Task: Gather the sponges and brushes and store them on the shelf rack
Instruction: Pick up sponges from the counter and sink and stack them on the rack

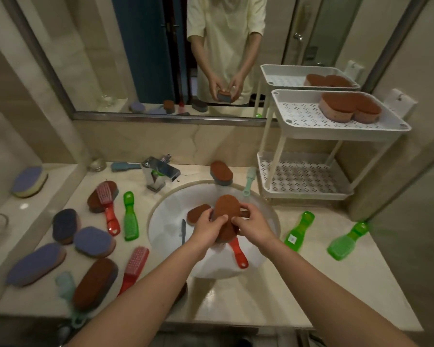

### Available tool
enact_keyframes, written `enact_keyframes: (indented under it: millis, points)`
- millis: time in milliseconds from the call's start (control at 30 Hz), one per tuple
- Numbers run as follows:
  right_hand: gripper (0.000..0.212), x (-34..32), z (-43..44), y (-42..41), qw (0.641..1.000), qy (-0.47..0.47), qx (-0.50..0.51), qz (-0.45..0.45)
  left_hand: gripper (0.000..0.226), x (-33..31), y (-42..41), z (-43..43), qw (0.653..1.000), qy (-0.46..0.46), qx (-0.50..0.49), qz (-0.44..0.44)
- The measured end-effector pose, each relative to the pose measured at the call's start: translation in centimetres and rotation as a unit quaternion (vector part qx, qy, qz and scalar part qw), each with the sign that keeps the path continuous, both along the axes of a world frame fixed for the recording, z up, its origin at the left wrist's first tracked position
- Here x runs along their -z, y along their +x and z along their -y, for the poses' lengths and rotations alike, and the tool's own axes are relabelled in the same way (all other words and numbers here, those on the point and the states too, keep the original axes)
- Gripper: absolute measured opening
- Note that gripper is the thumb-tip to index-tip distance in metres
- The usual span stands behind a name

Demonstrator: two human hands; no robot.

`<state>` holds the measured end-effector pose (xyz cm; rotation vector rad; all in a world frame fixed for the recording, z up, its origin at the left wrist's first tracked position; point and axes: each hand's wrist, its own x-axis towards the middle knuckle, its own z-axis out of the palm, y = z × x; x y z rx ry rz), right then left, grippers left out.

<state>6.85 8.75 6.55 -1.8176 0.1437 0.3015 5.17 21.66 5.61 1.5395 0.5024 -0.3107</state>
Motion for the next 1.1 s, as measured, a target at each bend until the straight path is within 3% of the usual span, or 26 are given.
enact_keyframes:
  millis: [267, 700, 967, 1100]
  points:
    - [0.022, 0.3, -1.8, 6.3, 0.998, -0.026, -0.059, 0.020, 0.042, 0.1, 4.1, -2.1, 0.997, 0.042, -0.058, 0.003]
    - [0.042, 4.9, -2.0, 19.4, 0.976, -0.168, -0.109, 0.082, 0.039, 2.2, 12.4, -2.7, 0.984, 0.020, -0.174, -0.021]
    - [0.065, 8.5, -3.3, 22.9, 0.965, -0.213, -0.133, 0.073, 0.037, 4.5, 14.0, -3.6, 0.975, 0.036, -0.213, -0.044]
    - [0.070, 9.8, -3.7, 23.4, 0.960, -0.227, -0.138, 0.083, 0.046, 5.4, 14.5, -3.7, 0.972, 0.042, -0.221, -0.060]
